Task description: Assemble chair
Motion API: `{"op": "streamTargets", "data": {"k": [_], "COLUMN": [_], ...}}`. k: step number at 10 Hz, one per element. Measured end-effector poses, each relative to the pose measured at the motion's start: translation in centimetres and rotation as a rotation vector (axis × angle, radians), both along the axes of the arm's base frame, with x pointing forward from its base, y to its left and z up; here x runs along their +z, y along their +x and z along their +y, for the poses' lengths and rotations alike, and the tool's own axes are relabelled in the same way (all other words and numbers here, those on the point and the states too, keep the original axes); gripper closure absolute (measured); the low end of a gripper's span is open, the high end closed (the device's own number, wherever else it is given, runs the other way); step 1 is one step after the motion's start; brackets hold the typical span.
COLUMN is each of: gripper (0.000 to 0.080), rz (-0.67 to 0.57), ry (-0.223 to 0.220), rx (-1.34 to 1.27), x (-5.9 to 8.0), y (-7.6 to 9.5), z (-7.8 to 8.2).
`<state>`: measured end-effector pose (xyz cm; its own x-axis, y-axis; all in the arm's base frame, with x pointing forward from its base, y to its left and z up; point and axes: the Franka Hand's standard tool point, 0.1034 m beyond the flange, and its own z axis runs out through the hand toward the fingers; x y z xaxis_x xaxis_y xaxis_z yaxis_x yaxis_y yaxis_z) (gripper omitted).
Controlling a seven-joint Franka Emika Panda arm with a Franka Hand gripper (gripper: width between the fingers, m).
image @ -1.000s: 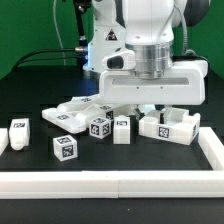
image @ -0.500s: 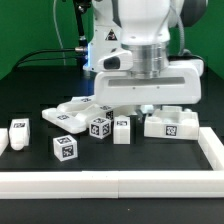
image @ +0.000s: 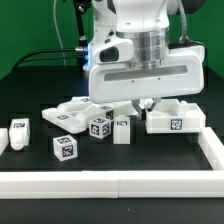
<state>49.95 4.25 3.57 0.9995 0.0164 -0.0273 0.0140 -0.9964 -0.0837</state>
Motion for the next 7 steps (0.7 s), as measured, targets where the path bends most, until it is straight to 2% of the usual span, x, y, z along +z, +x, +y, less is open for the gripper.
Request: {"op": "streamTargets", "data": {"k": [1, 3, 4, 5, 7], "gripper": [0.0771, 0.0771, 0.0771, 0.0771, 0.0771], "rz": [0.007, 0.014, -0.013, -0.031, -0.018], "ry": [0.002, 0.011, 0.009, 0.005, 0.008], "rx": [-0.002, 0.006, 0.047, 0.065, 0.055], "x": [-0.1, 0.1, 0.0, -0.2, -0.2], "y": [0.3, 3.9, 5.5, 5.5, 5.3], "z": [0.0, -0.2, -1.2, -2.3, -2.1]}}
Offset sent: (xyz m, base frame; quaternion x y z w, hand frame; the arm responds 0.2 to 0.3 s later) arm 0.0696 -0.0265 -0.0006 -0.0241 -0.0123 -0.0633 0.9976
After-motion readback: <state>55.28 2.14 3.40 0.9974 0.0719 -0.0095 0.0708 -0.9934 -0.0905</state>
